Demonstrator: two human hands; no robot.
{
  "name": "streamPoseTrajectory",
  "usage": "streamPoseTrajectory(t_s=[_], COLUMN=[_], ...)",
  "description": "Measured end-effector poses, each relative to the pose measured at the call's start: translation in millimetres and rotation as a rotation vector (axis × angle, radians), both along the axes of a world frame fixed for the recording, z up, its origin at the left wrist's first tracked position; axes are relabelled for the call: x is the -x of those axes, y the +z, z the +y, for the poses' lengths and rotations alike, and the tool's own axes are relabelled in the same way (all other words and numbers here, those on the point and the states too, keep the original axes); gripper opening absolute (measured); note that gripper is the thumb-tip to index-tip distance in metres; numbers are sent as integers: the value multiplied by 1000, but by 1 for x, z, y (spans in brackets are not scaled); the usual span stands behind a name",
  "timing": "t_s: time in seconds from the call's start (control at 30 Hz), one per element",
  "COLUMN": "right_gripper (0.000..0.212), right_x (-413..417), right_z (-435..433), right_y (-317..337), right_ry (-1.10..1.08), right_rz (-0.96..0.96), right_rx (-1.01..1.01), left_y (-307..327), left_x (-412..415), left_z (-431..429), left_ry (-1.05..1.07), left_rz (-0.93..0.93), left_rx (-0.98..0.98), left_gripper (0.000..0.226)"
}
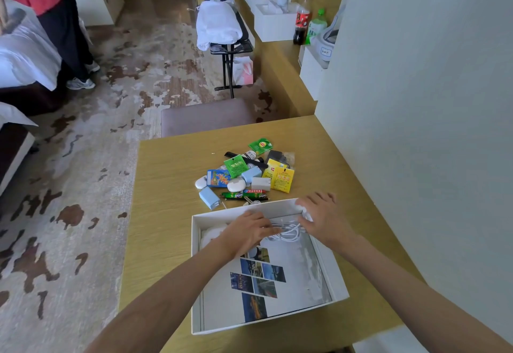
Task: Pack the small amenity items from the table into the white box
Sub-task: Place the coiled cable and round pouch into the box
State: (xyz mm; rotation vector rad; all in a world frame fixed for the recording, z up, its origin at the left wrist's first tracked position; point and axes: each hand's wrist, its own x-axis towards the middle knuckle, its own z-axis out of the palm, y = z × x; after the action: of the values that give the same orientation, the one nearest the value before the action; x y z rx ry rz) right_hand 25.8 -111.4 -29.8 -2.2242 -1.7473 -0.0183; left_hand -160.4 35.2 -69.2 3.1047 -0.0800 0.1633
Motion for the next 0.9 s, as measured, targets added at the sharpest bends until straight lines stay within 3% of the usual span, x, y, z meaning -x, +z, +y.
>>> streamPoseTrajectory(t_s=[0.07,0.13,0.27,0.4,0.67,0.9], right_gripper=[8,4,15,37,26,24], right_x=[-4,-4,3,6,13,14], right_z=[-4,-5,-4,0,9,23], right_y=[1,0,-8,-11,-16,-11], right_ry=[86,181,343,336,314,273], right_rz=[-230,-324,-289,-260,-426,-466], right_rx=[9,35,182,337,454,543], left_y=[1,2,3,5,-5,-12], left_x=[0,1,-1,-2,0,-13], left_z=[0,0,-3,-8,-17,-20], left_ry=[8,27,62,46,28,104], left_rz=[6,13,15,-13,30,111], left_rx=[-7,-18,-2,40,81,-20], left_gripper=[51,51,48,41,27,35])
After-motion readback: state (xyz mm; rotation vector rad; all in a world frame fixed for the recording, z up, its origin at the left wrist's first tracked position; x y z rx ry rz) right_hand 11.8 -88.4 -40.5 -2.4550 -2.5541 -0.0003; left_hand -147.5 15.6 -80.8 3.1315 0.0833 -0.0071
